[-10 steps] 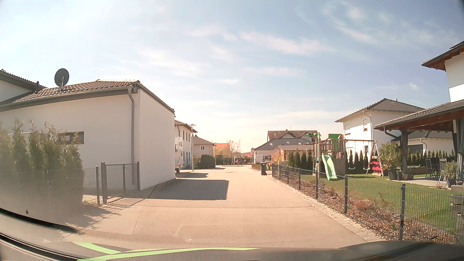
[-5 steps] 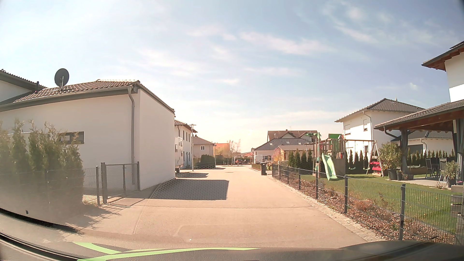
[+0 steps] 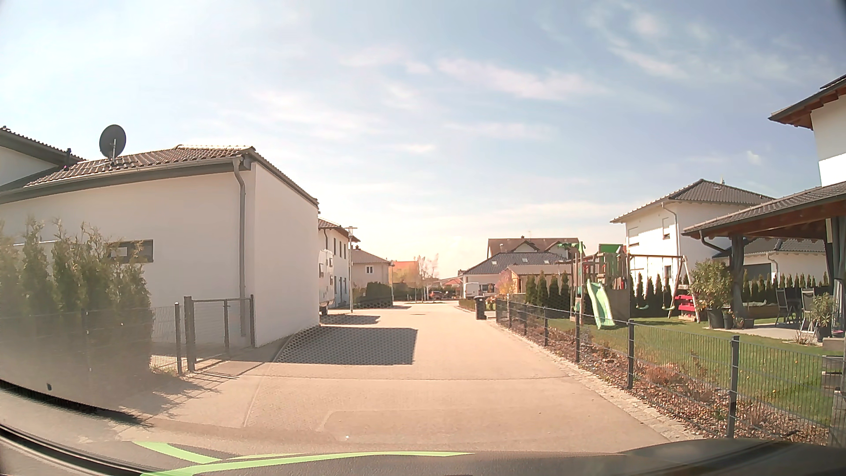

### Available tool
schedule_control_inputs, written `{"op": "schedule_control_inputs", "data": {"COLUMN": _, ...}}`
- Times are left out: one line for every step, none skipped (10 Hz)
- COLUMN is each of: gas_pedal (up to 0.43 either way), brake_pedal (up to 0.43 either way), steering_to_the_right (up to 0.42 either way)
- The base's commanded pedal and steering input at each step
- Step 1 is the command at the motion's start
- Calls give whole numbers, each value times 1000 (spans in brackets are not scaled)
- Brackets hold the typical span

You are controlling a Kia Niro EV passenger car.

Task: Follow the waypoints while adhering to traffic rules and regulations

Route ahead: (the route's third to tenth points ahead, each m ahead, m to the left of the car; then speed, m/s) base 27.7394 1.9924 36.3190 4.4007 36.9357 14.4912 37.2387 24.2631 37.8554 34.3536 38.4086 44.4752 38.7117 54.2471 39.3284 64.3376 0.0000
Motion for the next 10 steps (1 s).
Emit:
{"op": "schedule_control_inputs", "data": {"gas_pedal": 0, "brake_pedal": 433, "steering_to_the_right": 0}}
{"op": "schedule_control_inputs", "data": {"gas_pedal": 0, "brake_pedal": 433, "steering_to_the_right": 0}}
{"op": "schedule_control_inputs", "data": {"gas_pedal": 0, "brake_pedal": 433, "steering_to_the_right": 0}}
{"op": "schedule_control_inputs", "data": {"gas_pedal": 0, "brake_pedal": 433, "steering_to_the_right": 0}}
{"op": "schedule_control_inputs", "data": {"gas_pedal": 0, "brake_pedal": 433, "steering_to_the_right": 0}}
{"op": "schedule_control_inputs", "data": {"gas_pedal": 0, "brake_pedal": 439, "steering_to_the_right": 0}}
{"op": "schedule_control_inputs", "data": {"gas_pedal": 0, "brake_pedal": 433, "steering_to_the_right": 0}}
{"op": "schedule_control_inputs", "data": {"gas_pedal": 0, "brake_pedal": 439, "steering_to_the_right": 0}}
{"op": "schedule_control_inputs", "data": {"gas_pedal": 0, "brake_pedal": 433, "steering_to_the_right": 0}}
{"op": "schedule_control_inputs", "data": {"gas_pedal": 0, "brake_pedal": 439, "steering_to_the_right": 0}}
